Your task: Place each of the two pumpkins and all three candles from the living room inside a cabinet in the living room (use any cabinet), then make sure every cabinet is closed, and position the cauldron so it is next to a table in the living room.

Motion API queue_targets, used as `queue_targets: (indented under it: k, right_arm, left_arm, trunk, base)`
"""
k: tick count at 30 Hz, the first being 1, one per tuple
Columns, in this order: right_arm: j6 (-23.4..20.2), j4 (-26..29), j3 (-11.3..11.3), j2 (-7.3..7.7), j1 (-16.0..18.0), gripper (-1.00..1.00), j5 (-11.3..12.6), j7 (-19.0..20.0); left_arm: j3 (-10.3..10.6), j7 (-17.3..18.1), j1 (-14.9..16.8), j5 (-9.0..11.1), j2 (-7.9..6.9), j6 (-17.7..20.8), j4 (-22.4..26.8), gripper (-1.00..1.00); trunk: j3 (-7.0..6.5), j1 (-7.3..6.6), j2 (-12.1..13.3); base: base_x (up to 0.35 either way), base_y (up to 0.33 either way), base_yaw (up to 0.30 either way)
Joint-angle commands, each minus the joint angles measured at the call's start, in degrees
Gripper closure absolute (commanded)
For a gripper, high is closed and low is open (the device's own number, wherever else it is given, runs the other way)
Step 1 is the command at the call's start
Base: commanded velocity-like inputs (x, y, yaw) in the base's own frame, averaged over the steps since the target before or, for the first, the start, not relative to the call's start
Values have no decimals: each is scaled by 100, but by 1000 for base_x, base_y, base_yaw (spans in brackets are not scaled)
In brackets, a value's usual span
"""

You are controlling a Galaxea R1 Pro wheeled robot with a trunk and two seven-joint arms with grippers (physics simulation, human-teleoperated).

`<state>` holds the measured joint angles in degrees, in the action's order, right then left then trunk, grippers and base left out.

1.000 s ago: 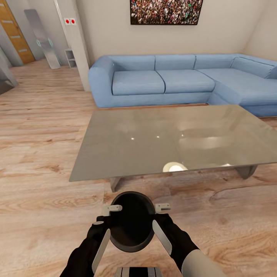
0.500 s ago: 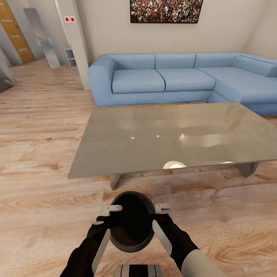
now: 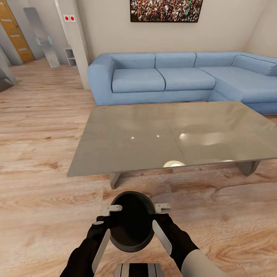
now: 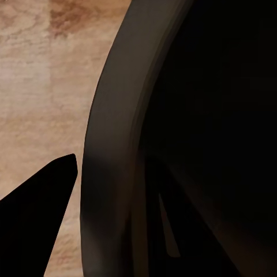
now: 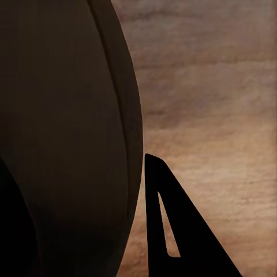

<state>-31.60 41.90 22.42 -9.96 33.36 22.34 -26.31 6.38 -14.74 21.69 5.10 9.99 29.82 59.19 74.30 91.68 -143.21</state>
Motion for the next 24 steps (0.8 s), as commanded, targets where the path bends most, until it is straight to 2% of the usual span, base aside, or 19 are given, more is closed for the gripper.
queue_targets:
  k: [1,12,24]
  right_arm:
    - [58,38,456,-3,4,100,121,3]
    - [58,38,456,-3,4,100,121,3]
    - [58,38,456,-3,4,100,121,3]
  left_arm:
    - [21,-64,2,237,1,-3,-4,100]
    - [21,-64,2,237,1,-5,-4,100]
    - [22,-64,2,237,1,-5,-4,100]
  trunk:
    - [4,-2,-2]
    - [4,-2,-2]
    - [4,-2,-2]
  base:
    - [17,0,0]
    - [129,0,0]
    - [9,0,0]
